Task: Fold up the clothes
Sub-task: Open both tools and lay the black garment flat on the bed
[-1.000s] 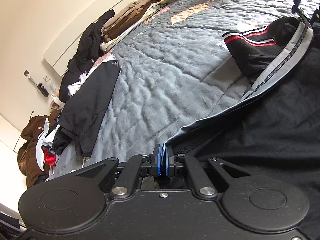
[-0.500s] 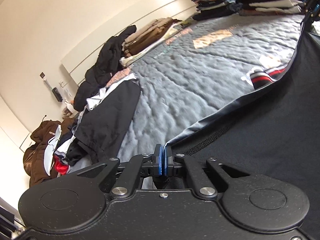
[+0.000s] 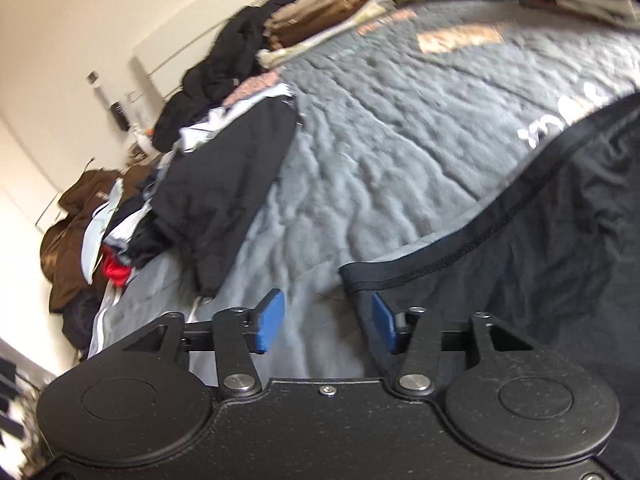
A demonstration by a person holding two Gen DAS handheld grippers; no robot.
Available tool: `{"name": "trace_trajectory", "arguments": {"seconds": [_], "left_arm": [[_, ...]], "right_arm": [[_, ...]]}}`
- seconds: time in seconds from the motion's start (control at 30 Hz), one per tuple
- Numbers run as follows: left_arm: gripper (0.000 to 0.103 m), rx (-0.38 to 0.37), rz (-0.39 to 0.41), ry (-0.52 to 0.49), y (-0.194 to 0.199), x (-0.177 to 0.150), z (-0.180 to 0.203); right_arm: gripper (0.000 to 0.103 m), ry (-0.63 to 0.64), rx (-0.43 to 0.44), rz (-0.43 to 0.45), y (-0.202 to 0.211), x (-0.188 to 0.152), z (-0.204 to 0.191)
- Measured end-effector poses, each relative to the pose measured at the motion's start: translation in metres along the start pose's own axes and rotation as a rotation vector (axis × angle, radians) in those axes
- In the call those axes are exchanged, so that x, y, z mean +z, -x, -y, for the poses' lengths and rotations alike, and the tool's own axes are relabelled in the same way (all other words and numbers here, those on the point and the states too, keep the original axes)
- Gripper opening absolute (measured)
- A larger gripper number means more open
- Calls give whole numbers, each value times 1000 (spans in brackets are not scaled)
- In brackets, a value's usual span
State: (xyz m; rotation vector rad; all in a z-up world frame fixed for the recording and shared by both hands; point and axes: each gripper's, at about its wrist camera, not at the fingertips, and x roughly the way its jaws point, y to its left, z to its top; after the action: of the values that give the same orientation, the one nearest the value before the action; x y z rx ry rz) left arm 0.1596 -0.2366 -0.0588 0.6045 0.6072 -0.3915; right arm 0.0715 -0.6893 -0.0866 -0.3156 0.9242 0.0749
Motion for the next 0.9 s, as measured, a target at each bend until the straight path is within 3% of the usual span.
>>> {"name": "trace_trajectory", "arguments": {"seconds": [0.13, 0.23, 0.3, 0.4, 0.5, 0.63, 0.77, 0.9], "left_arm": [[52, -85, 56, 248, 51, -4, -15], [55, -156, 88, 371, 83, -9, 0], [58, -193, 98, 436, 97, -11, 18], [59, -225, 80, 455, 112, -17, 49], [59, -245, 75, 468, 125, -27, 75], [60, -248, 89, 499, 136, -44, 98], [60, -239, 104, 512, 139, -65, 113], [60, -216, 88, 458, 144, -70, 124]], "right_arm": [[38, -206, 13, 86, 47, -17, 5], [45, -461, 99, 173, 79, -36, -3], [46, -564, 143, 211, 96, -47, -21], [48, -591, 133, 197, 111, -53, -60], [49, -587, 178, 205, 121, -57, -95], [50, -520, 178, 201, 135, -62, -130], [50, -437, 110, 194, 156, -72, -151], [51, -462, 140, 232, 168, -90, -157]]}}
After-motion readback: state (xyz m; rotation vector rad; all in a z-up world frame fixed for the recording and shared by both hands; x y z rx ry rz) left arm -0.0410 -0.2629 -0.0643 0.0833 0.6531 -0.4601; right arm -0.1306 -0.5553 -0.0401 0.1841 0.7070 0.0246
